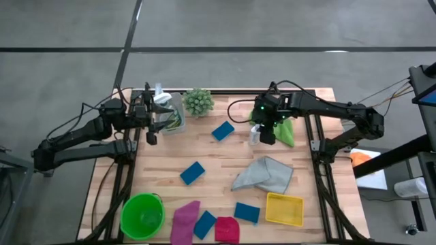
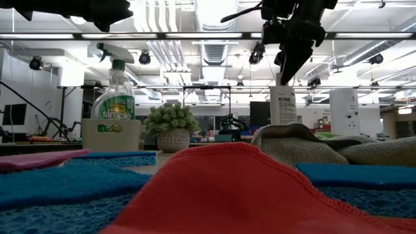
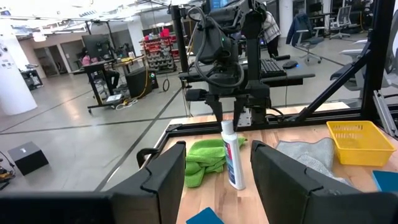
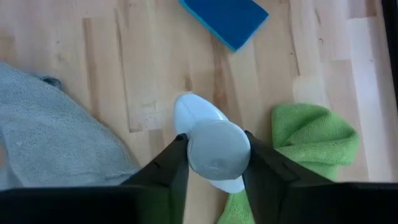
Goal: Pick & Place Kitchen Items
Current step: Put the white bottle into the gray bin
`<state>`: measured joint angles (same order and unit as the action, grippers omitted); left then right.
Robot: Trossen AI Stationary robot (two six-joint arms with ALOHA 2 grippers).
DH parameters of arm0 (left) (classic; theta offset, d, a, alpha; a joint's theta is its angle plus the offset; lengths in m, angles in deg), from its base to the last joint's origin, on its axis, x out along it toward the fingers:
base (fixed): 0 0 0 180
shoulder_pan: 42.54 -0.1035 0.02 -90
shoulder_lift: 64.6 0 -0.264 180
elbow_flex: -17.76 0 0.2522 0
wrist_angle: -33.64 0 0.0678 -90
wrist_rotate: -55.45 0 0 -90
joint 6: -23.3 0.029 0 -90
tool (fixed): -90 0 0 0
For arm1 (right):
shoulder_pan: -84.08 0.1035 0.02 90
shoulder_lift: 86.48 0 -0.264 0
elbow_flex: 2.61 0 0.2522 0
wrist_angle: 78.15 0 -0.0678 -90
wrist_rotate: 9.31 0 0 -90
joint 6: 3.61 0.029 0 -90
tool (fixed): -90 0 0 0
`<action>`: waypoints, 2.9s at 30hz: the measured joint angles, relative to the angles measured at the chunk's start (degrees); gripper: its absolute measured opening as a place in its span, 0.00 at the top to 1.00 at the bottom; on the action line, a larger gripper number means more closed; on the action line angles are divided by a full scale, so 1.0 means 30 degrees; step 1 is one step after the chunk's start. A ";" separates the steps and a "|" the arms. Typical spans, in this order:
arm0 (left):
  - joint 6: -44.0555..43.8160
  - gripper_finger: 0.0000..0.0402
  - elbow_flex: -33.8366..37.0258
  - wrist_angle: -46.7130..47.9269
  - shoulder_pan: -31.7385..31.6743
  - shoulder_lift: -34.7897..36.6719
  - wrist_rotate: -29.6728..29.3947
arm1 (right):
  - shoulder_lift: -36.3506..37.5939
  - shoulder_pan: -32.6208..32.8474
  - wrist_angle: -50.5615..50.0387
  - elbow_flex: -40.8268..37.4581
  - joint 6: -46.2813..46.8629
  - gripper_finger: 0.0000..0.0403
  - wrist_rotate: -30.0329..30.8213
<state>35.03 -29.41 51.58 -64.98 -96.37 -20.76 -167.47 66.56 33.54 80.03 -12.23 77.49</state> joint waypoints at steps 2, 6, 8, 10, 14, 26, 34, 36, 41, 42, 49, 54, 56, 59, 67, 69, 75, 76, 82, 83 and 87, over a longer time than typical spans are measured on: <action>0.0000 0.55 0.0000 0.0000 0.0000 0.0000 -0.0002 | 0.0000 0.0016 0.0006 -0.0003 -0.0255 0.74 -0.0022; 0.0000 0.55 0.0023 0.0012 0.0000 0.0000 -0.0006 | 0.0091 0.0042 0.0031 -0.0012 -0.0687 0.74 -0.0316; 0.0000 0.55 0.0036 0.0029 0.0000 0.0000 -0.0006 | 0.0161 0.0059 0.0072 -0.0029 -0.0714 0.74 -0.0381; 0.0000 0.55 0.0036 0.0029 0.0000 0.0006 -0.0006 | 0.0310 0.0053 0.0332 -0.0036 -0.0729 0.74 -0.0724; 0.0000 0.55 0.0036 0.0029 0.0000 0.0015 -0.0006 | 0.0740 0.0073 0.2000 -0.0036 -0.0758 0.74 -0.2014; -0.0003 0.55 0.0036 -0.0029 0.0000 0.0015 -0.0005 | 0.0453 0.0079 1.2705 -0.0874 -0.0691 0.74 -0.4460; -0.0015 0.55 0.0036 -0.0036 0.0000 0.0015 -0.0006 | -0.2229 0.0002 1.7485 -0.0287 -0.2366 0.74 -0.5341; -0.0015 0.55 0.0036 -0.0036 0.0000 0.0015 -0.0002 | -0.3177 -0.0036 1.7555 0.0401 -0.3010 0.74 -0.5437; -0.0015 0.55 0.0036 -0.0036 0.0000 0.0015 -0.0006 | -0.5768 -0.0072 1.7552 0.2899 -0.3960 0.74 -0.5940; -0.0015 0.55 0.0036 -0.0036 0.0000 0.0015 -0.0006 | -0.6238 -0.0072 1.7517 0.3500 -0.4098 0.74 -0.6185; -0.0064 0.55 0.0036 -0.0029 0.0000 0.0015 -0.0006 | -0.9318 -0.0058 1.5079 0.8043 -0.5574 0.74 -0.6519; -0.0066 0.55 0.0036 -0.0029 0.0000 0.0015 0.0001 | -1.1395 -0.0087 1.3091 1.0695 -0.6384 0.74 -0.6449; -0.0066 0.55 0.0036 -0.0029 0.0000 0.0015 -0.0006 | -1.2054 -0.0089 1.2892 1.1505 -0.6600 0.74 -0.6446; -0.0153 0.55 0.0036 -0.0026 -0.0003 0.0015 -0.0002 | -1.2814 -0.0094 1.2701 1.2477 -0.6879 0.74 -0.6372; -0.0364 0.55 0.0036 0.0010 0.0000 0.0015 0.0001 | -1.3471 -0.0072 1.1272 1.4051 -0.8207 0.74 -0.5238; -0.0372 0.55 0.0036 0.0022 0.0000 0.0015 0.0001 | -1.3457 -0.0094 1.1007 1.4138 -0.8466 0.74 -0.5166; -0.0430 0.55 0.0487 -0.0477 0.0000 0.0000 0.0001 | -1.3588 -0.0094 1.0530 1.4185 -0.8975 0.74 -0.5004; -0.0431 0.55 0.0545 -0.0642 0.0000 0.0000 0.0003 | -1.3700 -0.0094 1.0603 1.4185 -0.9094 0.74 -0.5011; -0.0437 0.55 0.0627 -0.1039 0.0000 0.0015 0.0009 | -1.4743 -0.0075 1.0895 1.4366 -0.9281 0.74 -0.4945; -0.0437 0.55 0.0627 -0.1056 0.0000 0.0015 0.0016 | -1.4902 -0.0065 1.0972 1.4465 -0.9277 0.74 -0.4927; -0.0437 0.55 0.0627 -0.1052 0.0000 0.0015 0.0076 | -1.5407 -0.0021 1.1199 1.4849 -0.9227 0.74 -0.4760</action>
<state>33.72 -27.53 48.43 -64.98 -96.32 -20.53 -213.69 66.50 67.13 124.58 -39.91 63.21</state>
